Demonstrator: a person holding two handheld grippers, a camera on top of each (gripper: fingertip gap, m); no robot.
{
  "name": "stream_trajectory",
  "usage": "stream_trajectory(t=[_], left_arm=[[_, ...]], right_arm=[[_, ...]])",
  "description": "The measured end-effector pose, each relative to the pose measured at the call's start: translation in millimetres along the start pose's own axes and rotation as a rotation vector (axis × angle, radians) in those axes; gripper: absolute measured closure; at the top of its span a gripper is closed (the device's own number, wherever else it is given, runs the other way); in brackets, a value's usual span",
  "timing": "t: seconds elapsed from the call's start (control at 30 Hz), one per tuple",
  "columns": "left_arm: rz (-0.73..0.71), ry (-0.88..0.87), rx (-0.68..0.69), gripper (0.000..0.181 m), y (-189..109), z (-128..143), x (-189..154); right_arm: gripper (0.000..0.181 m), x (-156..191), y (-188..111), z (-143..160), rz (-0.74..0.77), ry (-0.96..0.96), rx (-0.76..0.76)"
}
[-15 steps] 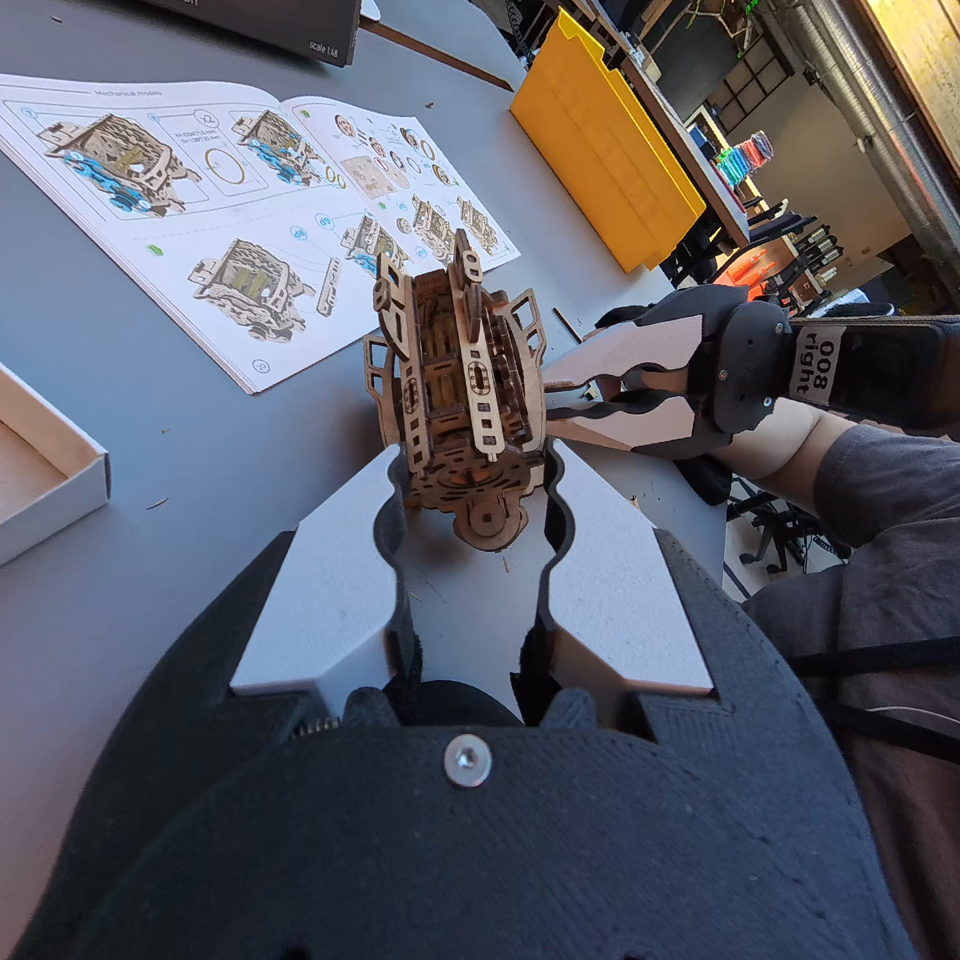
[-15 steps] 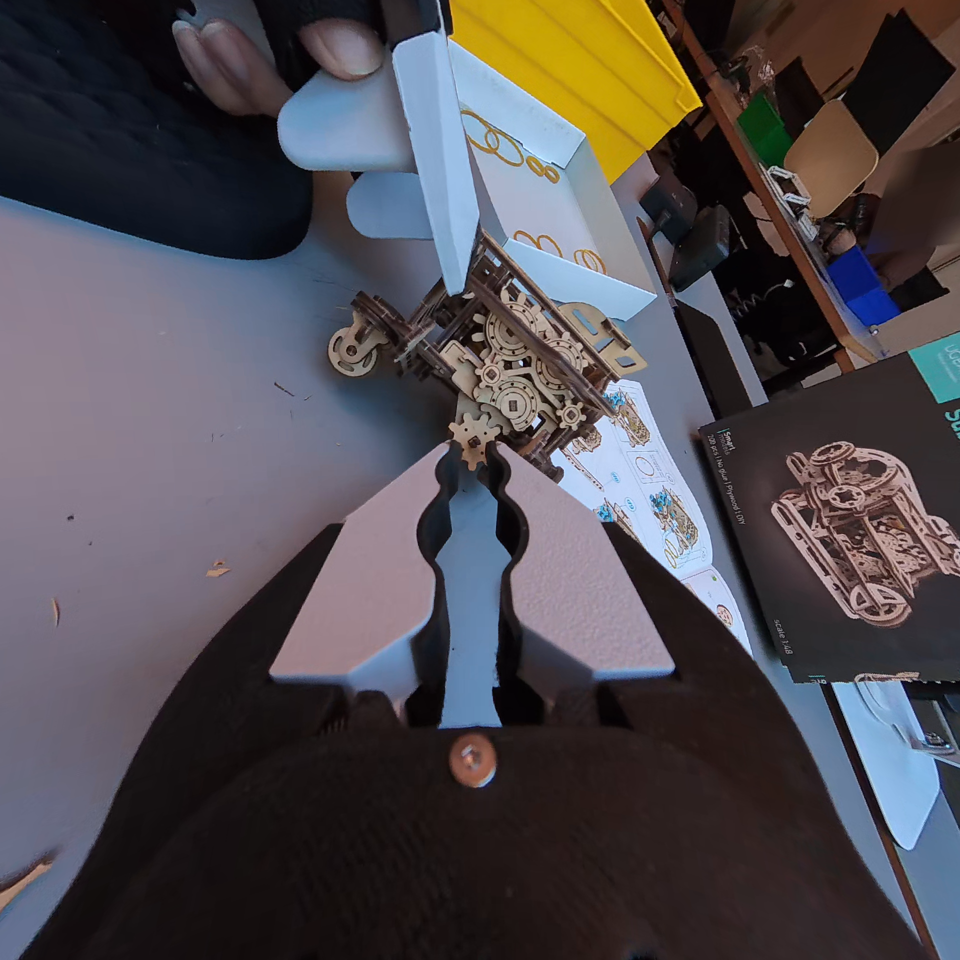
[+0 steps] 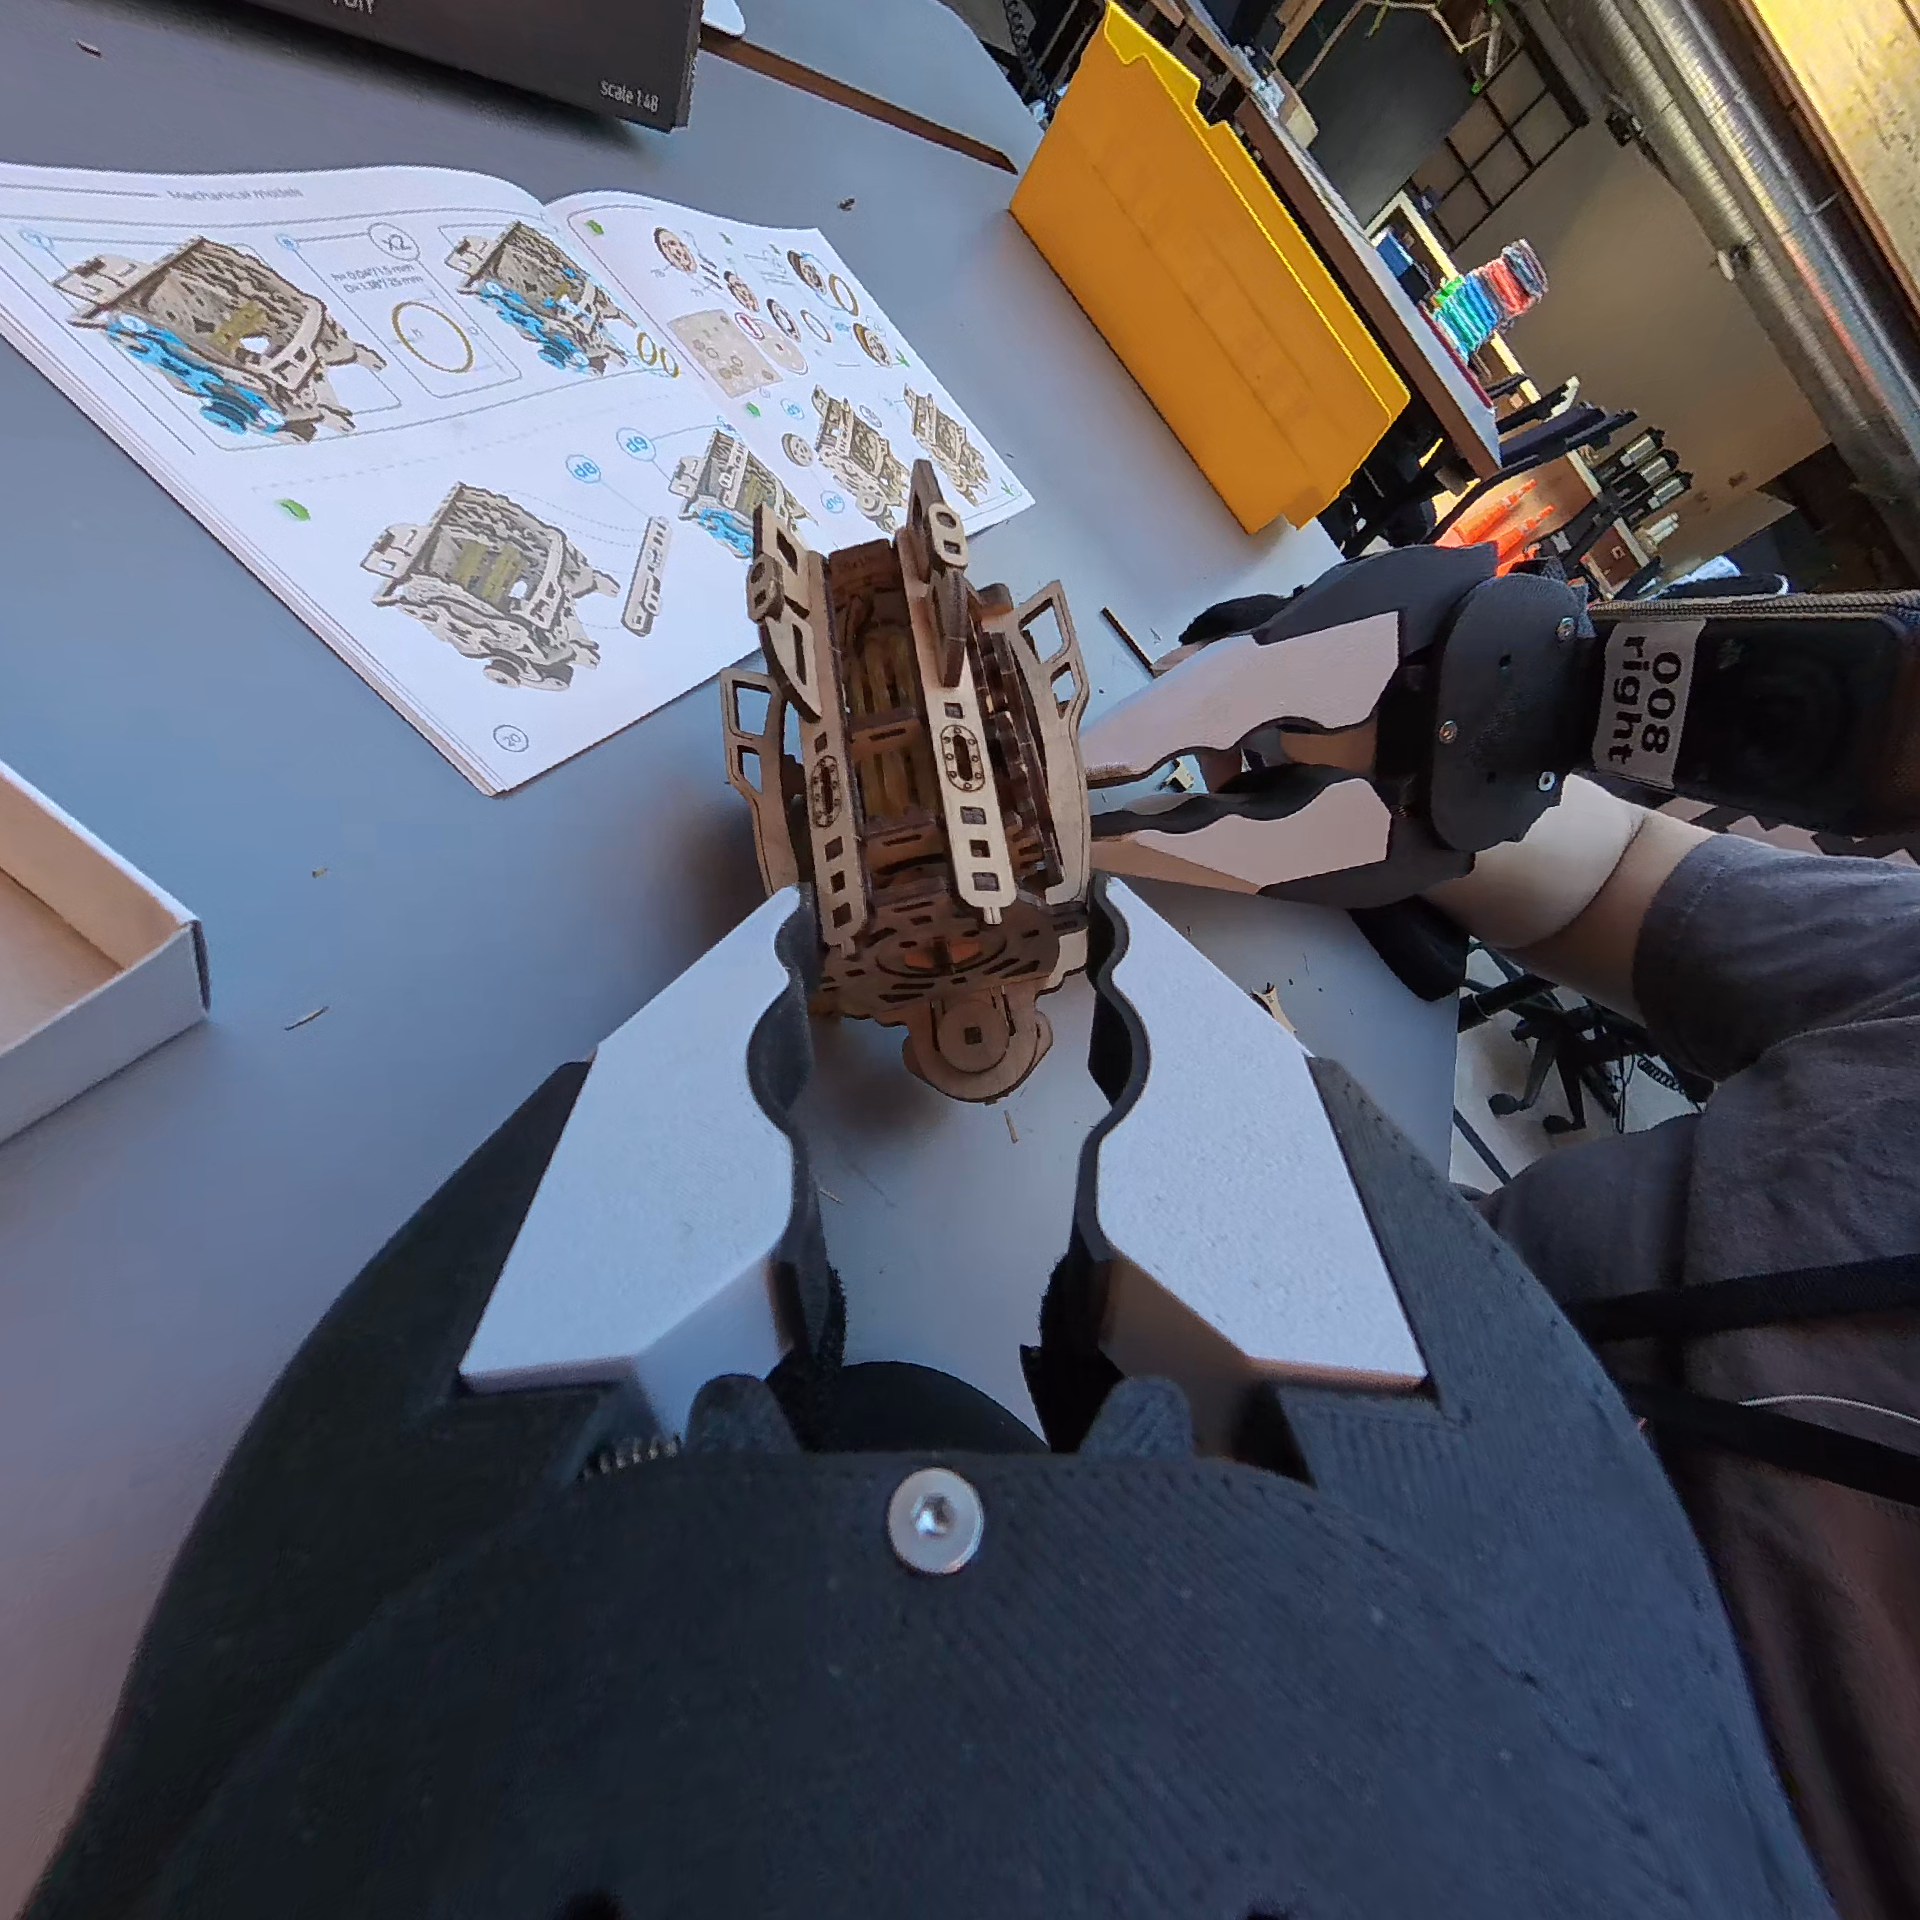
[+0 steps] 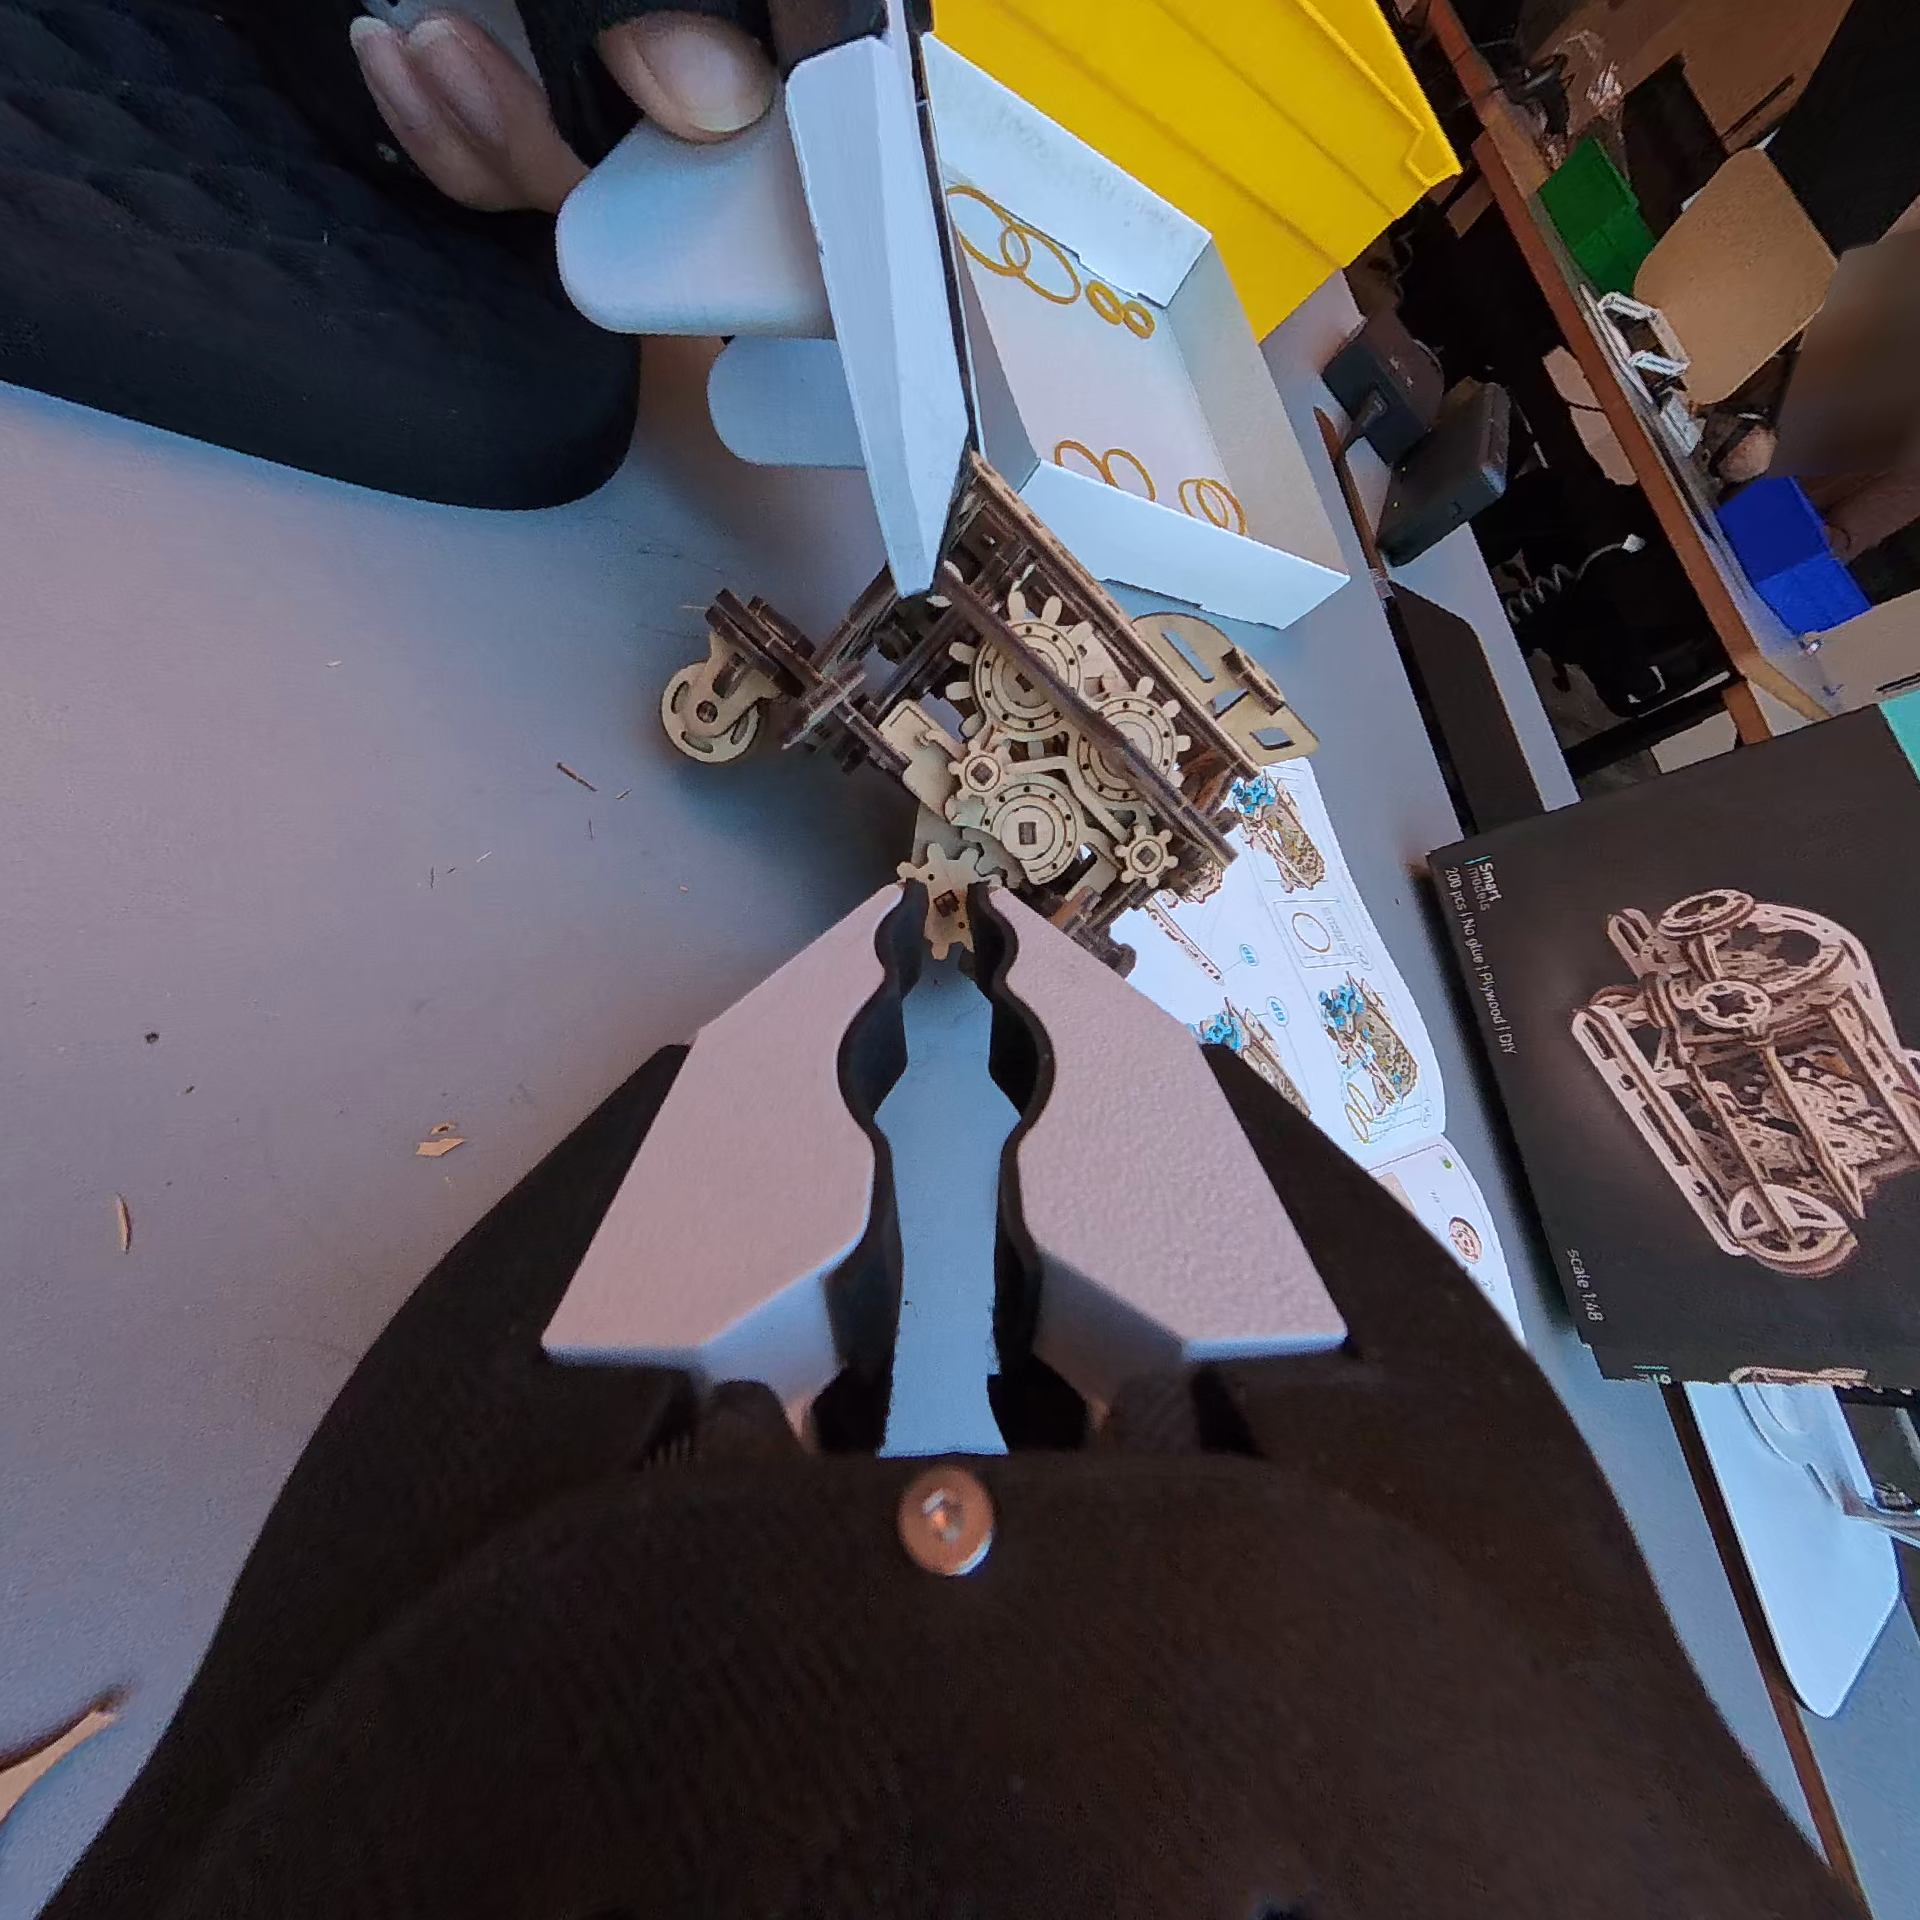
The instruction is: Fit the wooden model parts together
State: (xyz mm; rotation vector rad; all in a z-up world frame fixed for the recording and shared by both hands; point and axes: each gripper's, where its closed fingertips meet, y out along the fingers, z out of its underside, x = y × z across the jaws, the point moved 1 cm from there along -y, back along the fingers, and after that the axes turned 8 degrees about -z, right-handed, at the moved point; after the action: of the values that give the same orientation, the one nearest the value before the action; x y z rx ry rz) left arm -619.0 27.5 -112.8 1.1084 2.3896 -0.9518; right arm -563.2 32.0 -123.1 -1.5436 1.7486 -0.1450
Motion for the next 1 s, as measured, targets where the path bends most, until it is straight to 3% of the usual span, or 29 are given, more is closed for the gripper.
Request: stream_trajectory(t=[0.33, 0.53, 1.0], left_arm=[[0.013, -0.025, -0.007, 0.131, -1.1, -1.3, 0.8], [0.022, -0.045, -0.008, 0.131, -1.7, -1.9, 1.9], [0.021, -0.043, -0.008, 0.132, -1.7, -2.0, 2.2]], right_arm=[[0.168, -2.1, -1.9, 0.3, -0.011, 0.011, -0.027], [0.167, 6.9, -9.0, 1.9, -0.097, -0.027, -0.084], [0.174, -2.2, 0.5, 6.7, -0.025, -0.011, -0.03]])
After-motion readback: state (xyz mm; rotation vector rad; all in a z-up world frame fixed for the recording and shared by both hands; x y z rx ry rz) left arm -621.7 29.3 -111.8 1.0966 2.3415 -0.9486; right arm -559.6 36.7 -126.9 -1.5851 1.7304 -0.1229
